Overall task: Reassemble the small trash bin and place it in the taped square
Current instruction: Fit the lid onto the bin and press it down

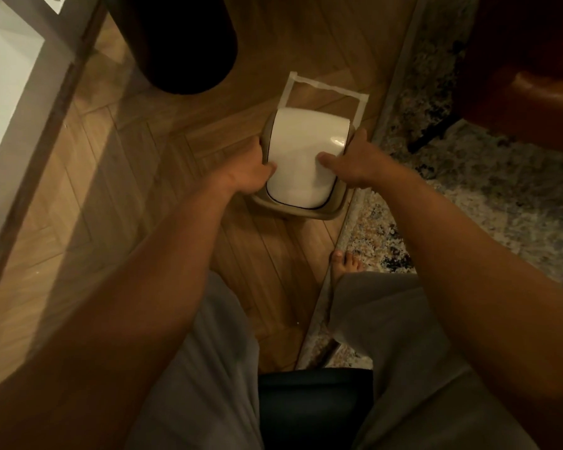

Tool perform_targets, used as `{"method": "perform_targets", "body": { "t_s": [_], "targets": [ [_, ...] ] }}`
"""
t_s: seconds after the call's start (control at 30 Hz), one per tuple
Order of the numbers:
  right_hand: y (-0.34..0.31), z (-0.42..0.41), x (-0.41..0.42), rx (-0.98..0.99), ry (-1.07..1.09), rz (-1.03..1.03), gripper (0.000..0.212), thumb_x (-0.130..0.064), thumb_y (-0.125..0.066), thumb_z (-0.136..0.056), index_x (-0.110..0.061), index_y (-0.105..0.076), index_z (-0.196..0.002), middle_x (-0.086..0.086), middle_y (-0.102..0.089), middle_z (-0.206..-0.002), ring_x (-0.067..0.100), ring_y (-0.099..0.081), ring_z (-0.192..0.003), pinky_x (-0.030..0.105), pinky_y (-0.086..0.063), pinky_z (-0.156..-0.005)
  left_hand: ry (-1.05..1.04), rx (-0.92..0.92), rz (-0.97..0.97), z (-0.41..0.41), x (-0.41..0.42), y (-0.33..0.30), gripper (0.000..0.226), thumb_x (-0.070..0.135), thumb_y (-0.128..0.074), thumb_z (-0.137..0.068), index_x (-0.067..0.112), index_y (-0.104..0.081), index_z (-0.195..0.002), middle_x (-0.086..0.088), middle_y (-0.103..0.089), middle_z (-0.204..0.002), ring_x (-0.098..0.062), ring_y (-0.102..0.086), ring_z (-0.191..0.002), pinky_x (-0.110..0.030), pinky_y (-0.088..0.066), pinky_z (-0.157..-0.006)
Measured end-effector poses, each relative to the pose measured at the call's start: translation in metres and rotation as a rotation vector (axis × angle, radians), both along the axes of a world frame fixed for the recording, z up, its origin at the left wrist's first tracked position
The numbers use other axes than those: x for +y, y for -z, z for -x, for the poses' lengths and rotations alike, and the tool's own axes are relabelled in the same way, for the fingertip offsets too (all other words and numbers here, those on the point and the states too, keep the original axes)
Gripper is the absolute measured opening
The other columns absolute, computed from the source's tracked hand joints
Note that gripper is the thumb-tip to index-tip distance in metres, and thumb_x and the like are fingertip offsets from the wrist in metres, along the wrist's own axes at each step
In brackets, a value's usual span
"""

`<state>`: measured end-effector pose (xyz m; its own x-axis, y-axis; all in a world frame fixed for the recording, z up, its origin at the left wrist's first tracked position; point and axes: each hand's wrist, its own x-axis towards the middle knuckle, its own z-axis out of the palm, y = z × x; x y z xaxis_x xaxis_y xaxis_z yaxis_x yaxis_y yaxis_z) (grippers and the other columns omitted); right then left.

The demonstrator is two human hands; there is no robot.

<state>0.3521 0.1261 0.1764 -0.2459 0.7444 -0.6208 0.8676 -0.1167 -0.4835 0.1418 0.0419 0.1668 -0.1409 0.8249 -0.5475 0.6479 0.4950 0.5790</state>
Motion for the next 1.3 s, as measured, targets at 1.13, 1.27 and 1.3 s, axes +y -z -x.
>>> {"method": "perform_targets", "body": {
  "t_s": [1.13,1.27,1.3],
  "targets": [
    [0.007,-0.017,-0.004,0.092,-0.049,0.039,0.133,-0.026,-0.093,-0.072,-0.01,0.006,-0.161,0.013,-0.049,-0.15,0.032,-0.05,-0.136,0.034,-0.044,-0.1,0.042,0.031,-0.003,-0.005,0.004,0.007,0.08,0.018,-0.047,-0.103,0.025,0.013,-0.157,-0.013,-0.018,-0.164,-0.033,-0.024,-0.147,-0.039,-0.02,-0.116],
    [0.005,-0.019,-0.005,0.071,-0.091,0.007,0.123,-0.028,-0.089,-0.077,-0.01,0.0,-0.16,0.015,-0.052,-0.147,0.034,-0.053,-0.133,0.035,-0.046,-0.097,0.086,0.008,0.042,-0.003,0.003,0.003,0.085,0.023,-0.047,-0.103,0.02,0.02,-0.155,-0.015,-0.021,-0.162,-0.034,-0.028,-0.145,-0.039,-0.022,-0.115],
    [0.005,-0.017,-0.007,0.062,-0.099,0.003,0.124,-0.028,-0.088,-0.078,-0.01,0.002,-0.16,0.016,-0.051,-0.148,0.035,-0.053,-0.133,0.037,-0.046,-0.099,0.085,-0.005,0.055,-0.002,0.001,0.002,0.088,0.025,-0.049,-0.102,0.02,0.021,-0.155,-0.014,-0.022,-0.162,-0.033,-0.029,-0.145,-0.039,-0.022,-0.115]
  ]
}}
